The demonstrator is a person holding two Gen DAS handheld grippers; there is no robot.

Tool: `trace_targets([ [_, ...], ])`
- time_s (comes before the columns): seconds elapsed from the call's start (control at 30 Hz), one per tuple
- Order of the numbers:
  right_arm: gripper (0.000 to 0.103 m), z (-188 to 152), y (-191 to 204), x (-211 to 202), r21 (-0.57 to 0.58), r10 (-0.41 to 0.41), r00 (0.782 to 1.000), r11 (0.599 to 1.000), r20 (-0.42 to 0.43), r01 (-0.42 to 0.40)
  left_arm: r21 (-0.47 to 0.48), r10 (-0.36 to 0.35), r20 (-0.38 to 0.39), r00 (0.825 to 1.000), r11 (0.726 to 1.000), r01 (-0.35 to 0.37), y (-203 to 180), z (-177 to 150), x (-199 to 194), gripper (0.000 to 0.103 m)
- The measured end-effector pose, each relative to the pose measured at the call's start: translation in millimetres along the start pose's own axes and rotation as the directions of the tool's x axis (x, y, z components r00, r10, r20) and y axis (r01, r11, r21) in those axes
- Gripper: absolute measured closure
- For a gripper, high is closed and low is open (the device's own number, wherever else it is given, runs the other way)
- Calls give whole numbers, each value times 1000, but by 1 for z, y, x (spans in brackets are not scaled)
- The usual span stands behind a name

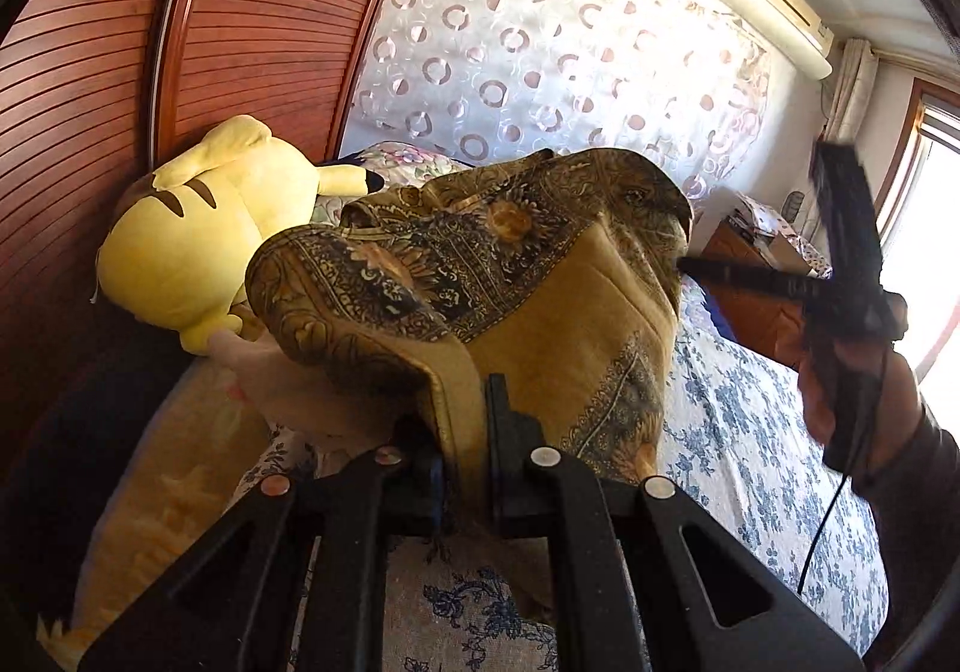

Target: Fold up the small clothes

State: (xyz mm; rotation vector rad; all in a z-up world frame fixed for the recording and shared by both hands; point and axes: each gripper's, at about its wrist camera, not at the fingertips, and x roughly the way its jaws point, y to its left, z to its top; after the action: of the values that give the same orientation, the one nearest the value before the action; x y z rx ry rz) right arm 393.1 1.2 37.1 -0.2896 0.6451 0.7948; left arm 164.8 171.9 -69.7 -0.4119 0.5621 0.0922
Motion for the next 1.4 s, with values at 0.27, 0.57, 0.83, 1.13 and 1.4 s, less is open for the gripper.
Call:
trace_targets([
  [0.27, 24, -16, -17, 53, 271, 248, 967, 936, -49, -227, 0, -17, -14, 1000, 1000, 17, 0, 1, -2, 93],
  [0.57, 68, -2, -44, 81, 407, 375, 927, 848, -10, -339, 20, -111, 23, 994, 994, 111, -11, 12, -17, 93],
  [0.83, 84, 43, -3, 31, 150, 270, 960, 948, 80, -279, 81, -138, 174, 975, 989, 125, -29, 46, -53, 93],
  [1.13, 82, 79, 35, 85, 17, 235, 971, 972, 43, -236, 29, -25, 53, 998, 999, 23, -4, 35, -10, 93],
  [1.4, 47, 62, 12, 125, 74, 56, 998, 996, 14, -57, 41, 35, -14, 999, 999, -34, 2, 11, 7, 93],
])
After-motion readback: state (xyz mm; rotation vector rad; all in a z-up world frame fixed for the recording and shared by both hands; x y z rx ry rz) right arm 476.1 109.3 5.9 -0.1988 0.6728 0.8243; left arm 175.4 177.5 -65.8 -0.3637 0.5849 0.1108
